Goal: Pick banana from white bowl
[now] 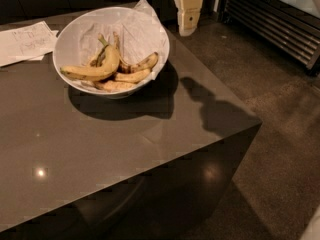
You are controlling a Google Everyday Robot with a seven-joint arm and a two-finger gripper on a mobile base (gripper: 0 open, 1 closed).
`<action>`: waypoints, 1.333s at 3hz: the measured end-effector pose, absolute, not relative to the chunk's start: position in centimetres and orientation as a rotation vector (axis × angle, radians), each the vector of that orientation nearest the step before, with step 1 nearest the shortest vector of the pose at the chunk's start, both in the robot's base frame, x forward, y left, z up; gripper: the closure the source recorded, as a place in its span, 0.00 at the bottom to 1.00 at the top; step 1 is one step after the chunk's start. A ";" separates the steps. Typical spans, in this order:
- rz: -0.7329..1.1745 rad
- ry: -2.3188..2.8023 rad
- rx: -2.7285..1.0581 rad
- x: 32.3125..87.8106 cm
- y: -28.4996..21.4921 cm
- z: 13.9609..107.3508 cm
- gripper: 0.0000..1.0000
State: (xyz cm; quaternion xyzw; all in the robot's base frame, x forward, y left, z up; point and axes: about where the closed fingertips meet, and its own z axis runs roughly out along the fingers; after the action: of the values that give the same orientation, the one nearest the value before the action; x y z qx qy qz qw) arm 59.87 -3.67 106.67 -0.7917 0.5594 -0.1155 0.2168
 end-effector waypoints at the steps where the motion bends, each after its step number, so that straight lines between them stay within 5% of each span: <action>1: -0.321 1.468 -2.193 61.4 -2.2 107.3 0.00; 3: -0.279 1.217 -2.335 63.8 5.2 106.5 0.04; 4: -0.246 1.150 -2.410 64.3 8.2 104.7 0.22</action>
Offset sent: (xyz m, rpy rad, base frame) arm 0.0457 0.0881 0.0102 -0.0035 -0.0410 0.3052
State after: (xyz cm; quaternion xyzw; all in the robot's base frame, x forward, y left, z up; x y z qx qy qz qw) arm 64.31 8.25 104.69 -0.8750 0.4176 -0.0895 0.2282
